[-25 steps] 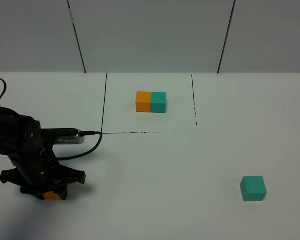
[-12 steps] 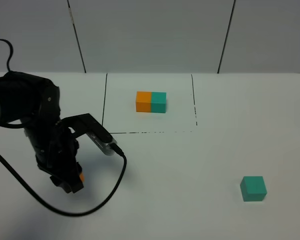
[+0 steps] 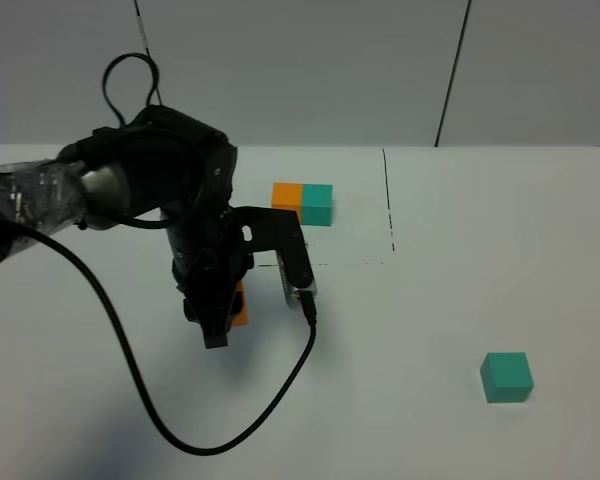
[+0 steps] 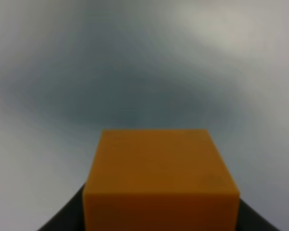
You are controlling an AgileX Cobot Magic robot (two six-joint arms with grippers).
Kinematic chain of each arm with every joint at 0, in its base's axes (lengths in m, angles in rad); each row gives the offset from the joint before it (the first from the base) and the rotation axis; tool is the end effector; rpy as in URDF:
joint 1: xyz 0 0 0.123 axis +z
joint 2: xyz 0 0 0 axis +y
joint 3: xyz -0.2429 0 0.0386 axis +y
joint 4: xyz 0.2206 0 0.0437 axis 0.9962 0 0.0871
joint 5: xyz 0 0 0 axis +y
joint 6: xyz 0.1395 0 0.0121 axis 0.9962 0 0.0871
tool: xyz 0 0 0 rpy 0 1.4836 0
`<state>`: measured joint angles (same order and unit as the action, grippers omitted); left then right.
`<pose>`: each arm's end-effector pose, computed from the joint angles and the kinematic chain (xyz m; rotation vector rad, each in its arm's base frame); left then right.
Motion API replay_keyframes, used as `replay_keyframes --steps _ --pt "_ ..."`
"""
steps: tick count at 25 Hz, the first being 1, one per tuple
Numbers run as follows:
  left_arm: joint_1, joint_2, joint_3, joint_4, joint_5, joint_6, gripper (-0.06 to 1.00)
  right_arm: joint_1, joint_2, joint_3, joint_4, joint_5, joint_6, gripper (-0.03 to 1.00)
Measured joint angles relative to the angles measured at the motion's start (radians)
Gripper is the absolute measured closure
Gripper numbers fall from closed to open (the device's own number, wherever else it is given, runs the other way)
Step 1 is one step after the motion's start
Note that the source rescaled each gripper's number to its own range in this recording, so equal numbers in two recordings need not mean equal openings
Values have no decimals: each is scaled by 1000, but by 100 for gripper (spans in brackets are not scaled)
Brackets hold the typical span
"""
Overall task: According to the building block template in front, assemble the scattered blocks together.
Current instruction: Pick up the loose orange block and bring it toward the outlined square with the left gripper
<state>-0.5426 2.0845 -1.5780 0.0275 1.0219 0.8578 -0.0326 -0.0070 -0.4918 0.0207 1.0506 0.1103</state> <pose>0.3315 -0.1960 0.1080 1.9586 2.2944 0.0671 0.0548 0.0007 0.2410 0.1445 2.0309 0.0736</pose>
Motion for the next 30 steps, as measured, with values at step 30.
replay_keyframes --steps 30 --pt "-102 288 -246 -46 -25 124 94 0 0 0 0 0 1 22"
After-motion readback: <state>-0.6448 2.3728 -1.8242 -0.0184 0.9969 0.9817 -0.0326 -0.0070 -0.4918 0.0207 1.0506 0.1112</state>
